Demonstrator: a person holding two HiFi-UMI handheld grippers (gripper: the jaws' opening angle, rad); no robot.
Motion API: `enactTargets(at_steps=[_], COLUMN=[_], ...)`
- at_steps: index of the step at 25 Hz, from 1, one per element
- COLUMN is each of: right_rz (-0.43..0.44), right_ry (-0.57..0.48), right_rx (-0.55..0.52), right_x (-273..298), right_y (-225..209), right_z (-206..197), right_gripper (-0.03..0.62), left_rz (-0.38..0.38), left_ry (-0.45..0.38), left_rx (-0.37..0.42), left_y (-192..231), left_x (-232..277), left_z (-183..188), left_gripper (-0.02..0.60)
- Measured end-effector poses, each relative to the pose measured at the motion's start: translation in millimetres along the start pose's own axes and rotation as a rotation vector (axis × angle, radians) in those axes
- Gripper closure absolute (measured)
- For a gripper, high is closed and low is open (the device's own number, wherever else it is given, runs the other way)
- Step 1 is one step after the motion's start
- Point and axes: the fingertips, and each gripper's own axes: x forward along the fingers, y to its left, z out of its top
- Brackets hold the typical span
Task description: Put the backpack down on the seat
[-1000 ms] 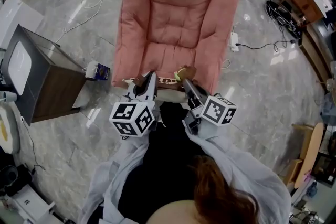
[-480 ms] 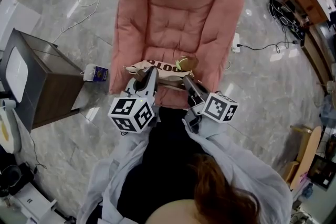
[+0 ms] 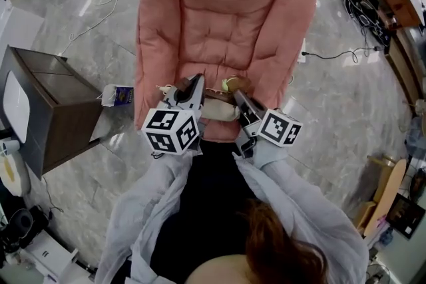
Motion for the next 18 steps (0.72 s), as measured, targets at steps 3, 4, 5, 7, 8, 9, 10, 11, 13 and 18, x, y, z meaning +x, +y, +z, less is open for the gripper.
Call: enactTargets(at_steps=[3, 4, 5, 7, 8, 9, 10, 11, 13, 18], right_rz=[-0.003, -0.005, -0.008, -0.025, -0.039, -0.056, -0.073, -0.089, -0.114, -0.135], right_ry=[-0.01, -0.011, -0.013, -0.018, -0.017, -0.013, -0.007, -0.001, 0.01, 0.042], right_rx=[-0.022, -0.024, -0.026, -0.035, -0.04, -0.038, -0.027, -0.005, 0.053, 0.12], right_x=[26, 35, 43, 56, 61, 66, 70, 73, 78, 82], right_y=[-19, -26, -32, -45, -51, -58, -66, -74, -87, -98], right_z=[30, 38, 45, 54, 56, 56, 55, 53, 47, 33], right_gripper=[0.56, 0.56, 0.56, 0.56, 0.56, 0.56, 0.56, 0.56, 0.559, 0.554], left_rz=[-0.037, -0.039, -0.034, -0.014, -0.003, 0.009, 0.022, 0.038, 0.065, 0.096], left_ry=[-0.005, 0.003, 0.014, 0.034, 0.045, 0.061, 0.084, 0.112, 0.167, 0.239], left_rx=[0.021, 0.016, 0.004, -0.028, -0.05, -0.074, -0.099, -0.125, -0.183, -0.276], left_y=[10, 16, 22, 33, 38, 43, 49, 55, 67, 83], left_x=[42, 55, 67, 83, 89, 93, 97, 101, 106, 107], left_z=[6, 6, 5, -3, -9, -17, -27, -37, -57, -83], left_gripper=[0.568, 0.568, 0.568, 0.568, 0.568, 0.568, 0.568, 0.568, 0.568, 0.568])
